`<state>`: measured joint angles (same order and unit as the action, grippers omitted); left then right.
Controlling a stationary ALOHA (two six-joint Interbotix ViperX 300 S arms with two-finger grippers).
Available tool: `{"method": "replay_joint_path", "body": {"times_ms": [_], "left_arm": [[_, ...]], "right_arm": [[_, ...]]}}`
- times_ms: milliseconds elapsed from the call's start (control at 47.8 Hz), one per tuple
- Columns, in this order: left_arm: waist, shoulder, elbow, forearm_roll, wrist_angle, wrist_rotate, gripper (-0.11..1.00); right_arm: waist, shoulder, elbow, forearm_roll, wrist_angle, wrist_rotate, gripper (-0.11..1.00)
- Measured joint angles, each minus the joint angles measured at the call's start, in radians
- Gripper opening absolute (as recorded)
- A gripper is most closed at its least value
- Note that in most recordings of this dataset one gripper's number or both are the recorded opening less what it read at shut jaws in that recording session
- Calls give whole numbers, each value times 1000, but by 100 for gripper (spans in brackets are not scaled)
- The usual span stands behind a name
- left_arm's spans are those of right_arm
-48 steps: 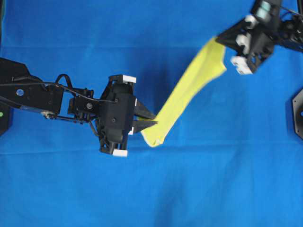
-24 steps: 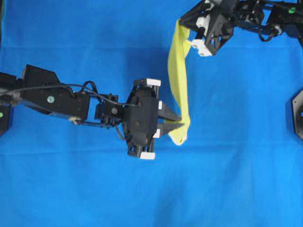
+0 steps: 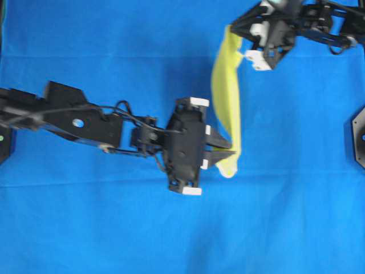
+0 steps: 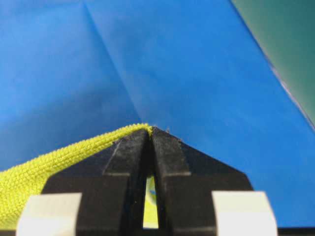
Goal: Fold the yellow towel.
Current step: 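Rotate the held towel strip vertical, right gripper moving to the top, then lay the strip down vertically and open both grippers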
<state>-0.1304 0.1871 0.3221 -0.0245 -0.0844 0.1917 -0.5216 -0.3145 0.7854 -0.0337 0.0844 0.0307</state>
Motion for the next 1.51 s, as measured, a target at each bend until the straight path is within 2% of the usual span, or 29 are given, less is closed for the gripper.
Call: {"method": "replay_joint_path", "body": {"times_ms": [168, 314, 461, 691, 796, 901, 1110, 1215, 1508], "left_arm": [[-2, 104, -118, 0, -3, 31, 3], [0, 186, -212, 0, -3, 32, 3], [0, 216, -235, 0, -2, 31, 3], [0, 213, -140, -2, -14, -51, 3], [0, 192, -71, -5, -35, -92, 3], [0, 161, 3, -8, -64, -163, 3], [-2, 115, 130, -8, -110, -285, 3], [-2, 104, 150, -6, -121, -311, 3], [-9, 103, 147, -8, -124, -316, 3]], "right_arm": [[-34, -124, 98, 0, 34, 0, 3], [-57, -195, 141, 0, 87, 0, 3], [-63, -190, 152, -11, 101, -2, 3], [-63, -38, 141, -12, 31, -2, 3], [-43, 74, 97, -17, -31, -2, 3], [-11, 173, 35, -18, -78, -5, 3], [34, 307, -75, -21, -100, -8, 3], [40, 321, -95, -21, -100, -8, 3], [57, 322, -95, -21, -101, -9, 3]]}}
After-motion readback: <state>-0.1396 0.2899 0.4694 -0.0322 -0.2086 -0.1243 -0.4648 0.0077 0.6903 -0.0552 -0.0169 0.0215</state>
